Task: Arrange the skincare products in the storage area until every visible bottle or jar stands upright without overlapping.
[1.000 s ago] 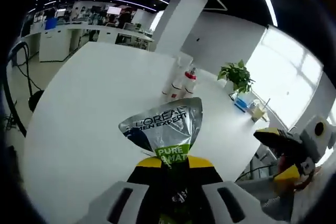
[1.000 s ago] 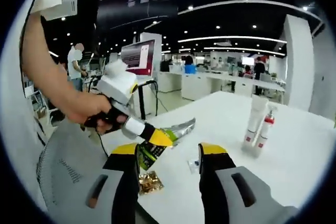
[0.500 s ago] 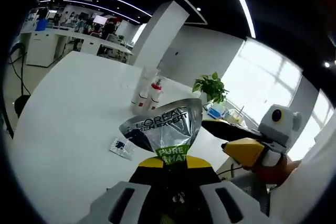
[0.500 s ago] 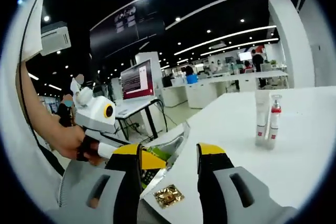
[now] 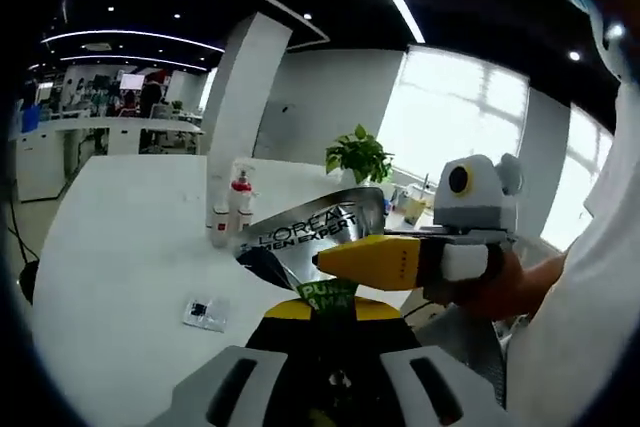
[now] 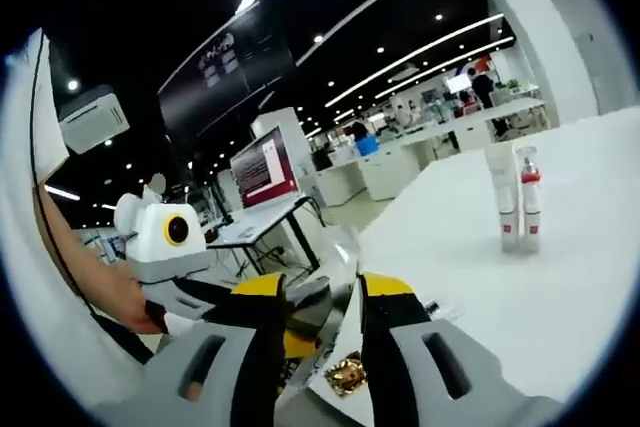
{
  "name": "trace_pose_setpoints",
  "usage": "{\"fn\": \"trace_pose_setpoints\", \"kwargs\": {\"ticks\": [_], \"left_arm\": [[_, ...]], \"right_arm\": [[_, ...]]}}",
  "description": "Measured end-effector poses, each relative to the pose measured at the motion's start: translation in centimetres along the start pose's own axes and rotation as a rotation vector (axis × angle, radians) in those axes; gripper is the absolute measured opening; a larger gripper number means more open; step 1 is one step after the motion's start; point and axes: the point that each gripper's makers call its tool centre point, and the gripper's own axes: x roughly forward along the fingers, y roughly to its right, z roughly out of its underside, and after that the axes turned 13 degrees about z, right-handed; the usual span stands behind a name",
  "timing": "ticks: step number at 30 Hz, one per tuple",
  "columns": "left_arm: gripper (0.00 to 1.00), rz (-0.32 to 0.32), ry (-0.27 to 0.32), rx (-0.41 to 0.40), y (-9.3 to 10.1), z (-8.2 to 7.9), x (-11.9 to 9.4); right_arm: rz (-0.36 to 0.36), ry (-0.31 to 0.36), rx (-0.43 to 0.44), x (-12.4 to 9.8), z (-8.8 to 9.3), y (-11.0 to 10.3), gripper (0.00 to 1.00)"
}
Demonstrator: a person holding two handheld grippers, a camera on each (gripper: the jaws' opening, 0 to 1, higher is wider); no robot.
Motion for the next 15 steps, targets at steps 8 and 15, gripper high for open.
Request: {"fn": "trace_pose_setpoints", "kwargs": {"ticks": [8,15], "left_arm": [[0.12,0.026,-0.016,0.054,0.1,0.2,0.2],[0.19,0.056,-0.024,0.046,0.2,0.5,-0.3]], "right_arm": [[-0.005,-0.036,0.048,-0.4,0.3,-0.1,0.18],[-0.043,-0.041,0.004,-0.9,0.6,-1.0,0.12]]}}
